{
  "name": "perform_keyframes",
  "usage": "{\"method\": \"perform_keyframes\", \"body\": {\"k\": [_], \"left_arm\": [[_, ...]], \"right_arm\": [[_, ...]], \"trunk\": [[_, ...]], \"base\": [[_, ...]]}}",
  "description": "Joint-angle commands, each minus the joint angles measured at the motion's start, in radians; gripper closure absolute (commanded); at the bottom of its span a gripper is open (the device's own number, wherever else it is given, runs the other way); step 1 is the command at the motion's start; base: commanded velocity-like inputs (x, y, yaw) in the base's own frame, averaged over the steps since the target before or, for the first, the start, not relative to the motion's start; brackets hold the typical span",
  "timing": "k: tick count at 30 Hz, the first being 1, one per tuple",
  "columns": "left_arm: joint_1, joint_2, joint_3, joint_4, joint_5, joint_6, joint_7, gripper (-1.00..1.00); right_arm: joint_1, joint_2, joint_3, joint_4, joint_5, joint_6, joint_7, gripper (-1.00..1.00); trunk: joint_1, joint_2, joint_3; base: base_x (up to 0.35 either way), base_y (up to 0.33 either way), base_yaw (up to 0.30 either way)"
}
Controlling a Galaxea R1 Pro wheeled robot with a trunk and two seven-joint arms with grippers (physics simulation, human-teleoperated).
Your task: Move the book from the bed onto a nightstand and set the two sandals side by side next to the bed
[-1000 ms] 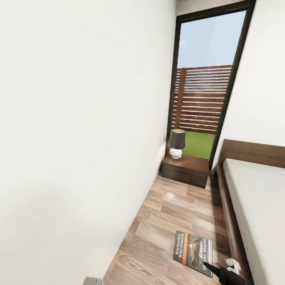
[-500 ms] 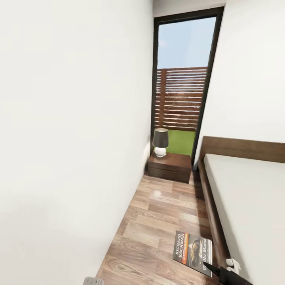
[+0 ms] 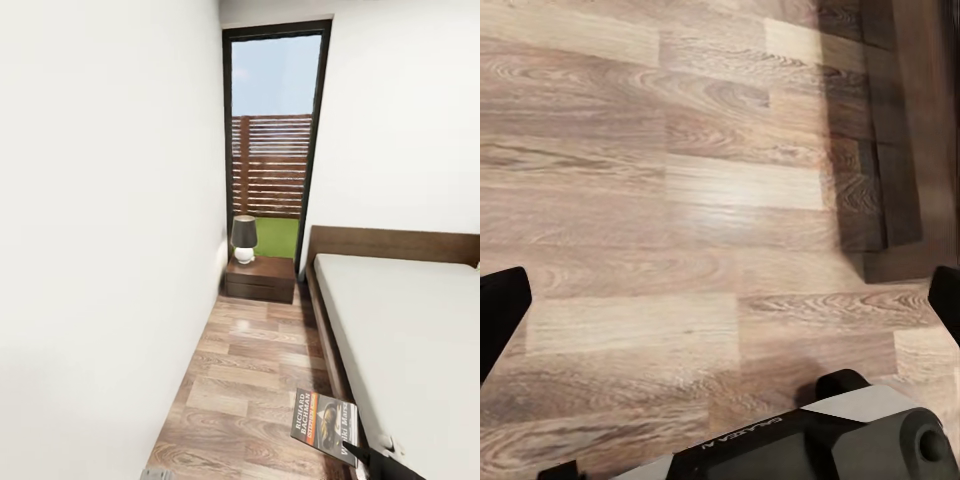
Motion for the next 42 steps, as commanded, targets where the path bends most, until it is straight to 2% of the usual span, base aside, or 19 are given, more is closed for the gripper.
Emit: {"method": "perform_keyframes", "body": {"k": [1,19,26,32,42], "left_arm": [[0.0,0.0,0.008,0.001,-0.01,-0.005,-0.002,-1.0],[0.0,0.0,0.008,0.001,-0.01,-0.005,-0.002,-1.0],[0.0,0.0,0.008,0.001,-0.01,-0.005,-0.002,-1.0],[0.0,0.0,0.008,0.001,-0.01,-0.005,-0.002,-1.0],[0.0,0.0,0.008,0.001,-0.01,-0.005,-0.002,-1.0]], "right_arm": [[-0.001,0.0,0.001,0.0,-0.01,0.006,0.002,1.0],[-0.001,0.0,0.001,0.0,-0.01,0.006,0.002,1.0],[-0.001,0.0,0.001,0.0,-0.01,0.006,0.002,1.0],[-0.001,0.0,0.001,0.0,-0.01,0.006,0.002,1.0],[-0.001,0.0,0.001,0.0,-0.01,0.006,0.001,1.0]], "trunk": [[0.001,-0.001,0.0],[0.001,-0.001,0.0],[0.001,-0.001,0.0],[0.001,-0.001,0.0],[0.001,-0.001,0.0]], "base": [[0.103,0.0,-0.255],[0.272,0.0,-0.059],[0.046,0.0,-0.254],[0.015,0.0,-0.063],[0.277,0.0,-0.003]]}}
